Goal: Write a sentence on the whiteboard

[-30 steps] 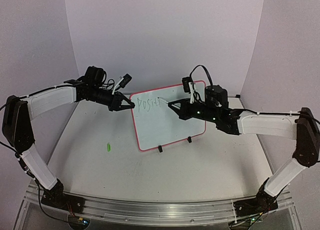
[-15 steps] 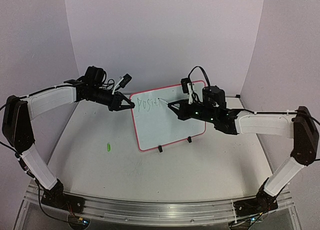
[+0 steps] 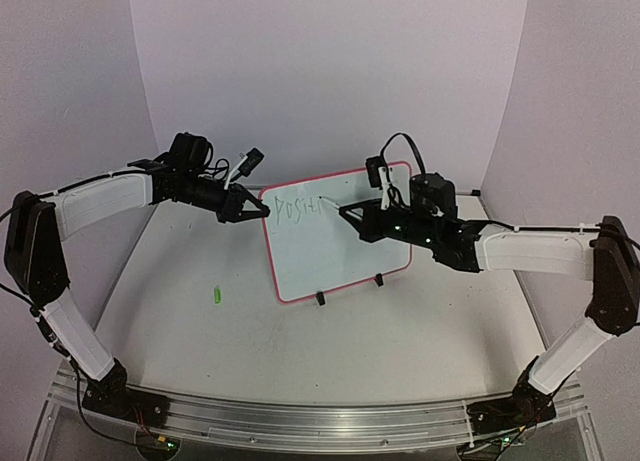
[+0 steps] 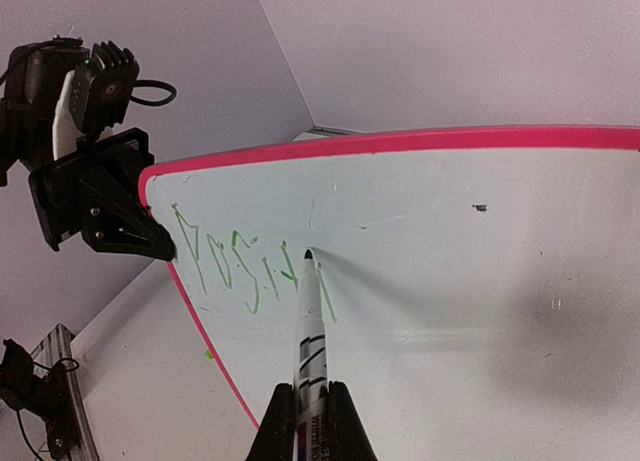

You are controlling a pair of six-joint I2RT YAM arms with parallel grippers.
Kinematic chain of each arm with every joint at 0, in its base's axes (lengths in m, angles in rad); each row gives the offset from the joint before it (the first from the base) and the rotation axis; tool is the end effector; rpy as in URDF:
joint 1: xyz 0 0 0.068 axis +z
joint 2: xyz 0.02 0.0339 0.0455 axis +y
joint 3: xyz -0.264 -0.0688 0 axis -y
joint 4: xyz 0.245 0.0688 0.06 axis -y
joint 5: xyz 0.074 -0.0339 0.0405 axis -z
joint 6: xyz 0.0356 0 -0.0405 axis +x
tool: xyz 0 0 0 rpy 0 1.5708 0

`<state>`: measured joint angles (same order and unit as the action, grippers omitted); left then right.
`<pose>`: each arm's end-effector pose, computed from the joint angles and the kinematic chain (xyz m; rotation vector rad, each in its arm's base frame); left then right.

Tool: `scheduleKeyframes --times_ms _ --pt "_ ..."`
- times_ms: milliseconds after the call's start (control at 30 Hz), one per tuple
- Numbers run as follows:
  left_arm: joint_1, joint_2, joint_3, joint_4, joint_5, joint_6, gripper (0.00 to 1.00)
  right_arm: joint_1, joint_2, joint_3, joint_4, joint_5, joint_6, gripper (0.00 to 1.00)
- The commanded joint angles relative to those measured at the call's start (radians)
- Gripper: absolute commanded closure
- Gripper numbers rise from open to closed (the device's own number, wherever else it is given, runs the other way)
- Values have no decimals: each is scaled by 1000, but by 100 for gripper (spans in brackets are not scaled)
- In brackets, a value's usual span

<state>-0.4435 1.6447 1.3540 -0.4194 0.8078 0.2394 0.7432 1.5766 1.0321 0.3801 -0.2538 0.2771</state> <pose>0.3197 -0.1804 0.2998 1.1276 1.9019 -1.0239 0.2658 0.2564 0.2842 -0.6118 1.7252 0.9560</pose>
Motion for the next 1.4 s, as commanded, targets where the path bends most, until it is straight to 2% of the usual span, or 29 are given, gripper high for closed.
scheduleKeyframes --times_ms 0,533,1067,1367 --pt "-29 7 18 -47 -44 26 100 2 -42 -18 37 13 -9 100" --pt "-32 6 17 -51 -50 29 100 2 27 18 18 69 -1 100" --pt "-32 3 17 -52 -50 30 100 2 -9 -78 -3 115 30 100" --pt "-33 3 17 -52 -52 30 100 2 -15 -48 -7 129 13 100"
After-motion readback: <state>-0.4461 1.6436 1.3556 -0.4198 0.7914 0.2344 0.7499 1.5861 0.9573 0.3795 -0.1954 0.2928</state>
